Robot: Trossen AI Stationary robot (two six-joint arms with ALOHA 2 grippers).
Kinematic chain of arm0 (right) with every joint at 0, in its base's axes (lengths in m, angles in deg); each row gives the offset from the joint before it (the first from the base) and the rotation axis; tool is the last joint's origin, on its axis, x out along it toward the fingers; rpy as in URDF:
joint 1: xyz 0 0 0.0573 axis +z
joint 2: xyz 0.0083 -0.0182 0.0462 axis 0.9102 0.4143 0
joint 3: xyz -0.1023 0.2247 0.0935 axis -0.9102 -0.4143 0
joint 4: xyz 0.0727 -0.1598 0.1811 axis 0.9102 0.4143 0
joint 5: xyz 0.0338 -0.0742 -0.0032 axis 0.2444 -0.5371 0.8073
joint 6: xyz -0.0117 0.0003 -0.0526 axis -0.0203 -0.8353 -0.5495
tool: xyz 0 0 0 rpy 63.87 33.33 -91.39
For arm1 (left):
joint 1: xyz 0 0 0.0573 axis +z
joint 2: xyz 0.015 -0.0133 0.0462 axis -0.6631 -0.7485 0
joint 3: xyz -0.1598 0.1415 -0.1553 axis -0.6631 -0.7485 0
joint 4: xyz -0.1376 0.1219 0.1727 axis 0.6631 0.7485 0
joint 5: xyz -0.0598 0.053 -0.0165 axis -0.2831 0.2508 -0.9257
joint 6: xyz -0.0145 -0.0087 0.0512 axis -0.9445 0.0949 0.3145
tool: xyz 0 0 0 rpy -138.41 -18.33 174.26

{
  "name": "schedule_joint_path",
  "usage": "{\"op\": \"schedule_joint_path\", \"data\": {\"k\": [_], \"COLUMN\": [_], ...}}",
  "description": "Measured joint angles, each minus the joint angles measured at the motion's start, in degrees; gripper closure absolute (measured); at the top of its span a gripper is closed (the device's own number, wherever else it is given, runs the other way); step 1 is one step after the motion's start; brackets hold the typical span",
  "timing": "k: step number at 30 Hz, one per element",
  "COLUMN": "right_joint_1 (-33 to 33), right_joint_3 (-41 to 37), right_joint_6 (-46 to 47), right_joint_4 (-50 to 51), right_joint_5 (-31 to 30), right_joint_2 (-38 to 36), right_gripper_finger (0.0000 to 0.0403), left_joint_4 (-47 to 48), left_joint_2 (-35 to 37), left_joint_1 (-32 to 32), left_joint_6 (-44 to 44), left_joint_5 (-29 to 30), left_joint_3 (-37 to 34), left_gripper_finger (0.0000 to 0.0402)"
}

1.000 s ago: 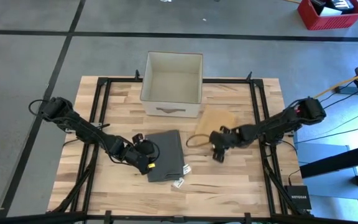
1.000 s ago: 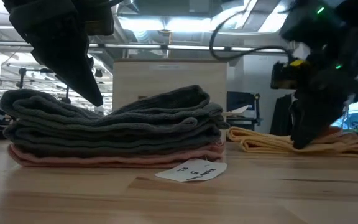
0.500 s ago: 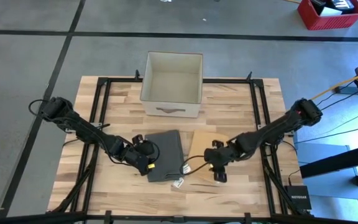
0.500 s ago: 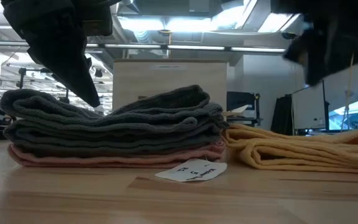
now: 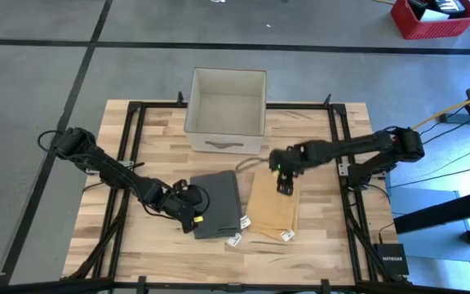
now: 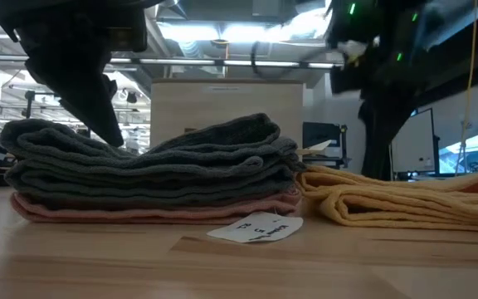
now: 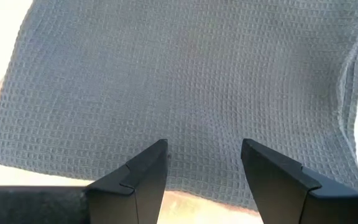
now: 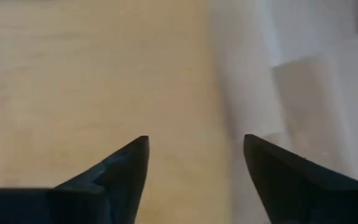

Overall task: Fold towel
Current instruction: Stack the yellow towel on the dark gray towel

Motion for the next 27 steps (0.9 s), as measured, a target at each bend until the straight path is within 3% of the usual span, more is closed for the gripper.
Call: {"op": "schedule_joint_path", "data": {"k": [4, 8, 12, 18, 27], "right_joint_1": [-8.76, -16.24, -20.21, -20.92, -14.85], "right_joint_3": [-4.74, -9.94, -14.7, -19.89, -21.31], "right_joint_6": [-5.29, -7.17, -8.58, -6.73, -4.44], "right_joint_4": [-5.61, -14.65, -18.67, -26.66, -34.73], "right_joint_5": [4.62, 15.96, 20.98, 26.85, 29.22], "right_joint_2": [0.0, 0.14, 0.21, 0.71, 4.47], "right_gripper_finger": [0.0118, 0.0114, 0.0114, 0.0114, 0.0123], "left_joint_4": [0.02, 0.01, -0.02, 0.04, 0.04], "left_joint_2": [0.0, 0.0, 0.0, 0.0, 0.0], "left_joint_1": [0.0, 0.0, 0.0, -0.03, -0.09], "left_joint_6": [-0.02, 0.0, 0.0, -0.24, -0.68], "left_joint_5": [0.0, 0.0, -0.02, -0.02, -0.17], "left_joint_3": [0.0, 0.0, 0.0, 0.0, 0.0], "left_gripper_finger": [0.0205, 0.0205, 0.0205, 0.0205, 0.0205]}}
